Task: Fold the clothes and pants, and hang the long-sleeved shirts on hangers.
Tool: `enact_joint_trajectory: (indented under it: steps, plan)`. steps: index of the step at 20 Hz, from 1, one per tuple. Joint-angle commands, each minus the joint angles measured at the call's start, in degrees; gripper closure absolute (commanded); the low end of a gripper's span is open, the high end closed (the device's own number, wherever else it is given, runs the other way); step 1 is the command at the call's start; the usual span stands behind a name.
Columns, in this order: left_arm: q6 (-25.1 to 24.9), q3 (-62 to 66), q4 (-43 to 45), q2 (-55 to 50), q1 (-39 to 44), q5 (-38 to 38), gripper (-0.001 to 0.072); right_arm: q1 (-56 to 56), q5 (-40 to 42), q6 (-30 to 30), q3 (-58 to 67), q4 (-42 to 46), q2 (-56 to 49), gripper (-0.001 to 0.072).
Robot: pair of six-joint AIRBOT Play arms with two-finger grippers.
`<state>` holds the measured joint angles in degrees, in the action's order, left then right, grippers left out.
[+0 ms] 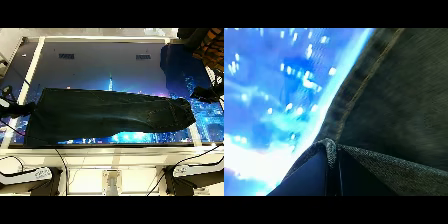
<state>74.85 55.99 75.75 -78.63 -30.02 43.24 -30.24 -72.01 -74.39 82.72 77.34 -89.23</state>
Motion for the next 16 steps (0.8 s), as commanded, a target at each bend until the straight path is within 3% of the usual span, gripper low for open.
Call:
enact_joint_trajectory:
  steps: [1, 5, 16]
  plan:
    - [-5.68, 5.77, -6.73, 4.79, -0.02, 3.65, 0.0689, 0.04, -0.46, -0.07, 0.00, 0.07, -0.04, 0.0214]
    - [-9.31, 12.74, -14.97, 9.31, 0.09, 4.79, 0.0689, 0.04, -0.59, 0.44, -0.02, 1.49, -0.09, 0.0214]
    - [-8.83, 14.71, -16.22, 8.52, 0.94, 7.23, 0.0689, 6.97, 2.71, 5.01, -3.30, 0.59, -6.38, 0.0194]
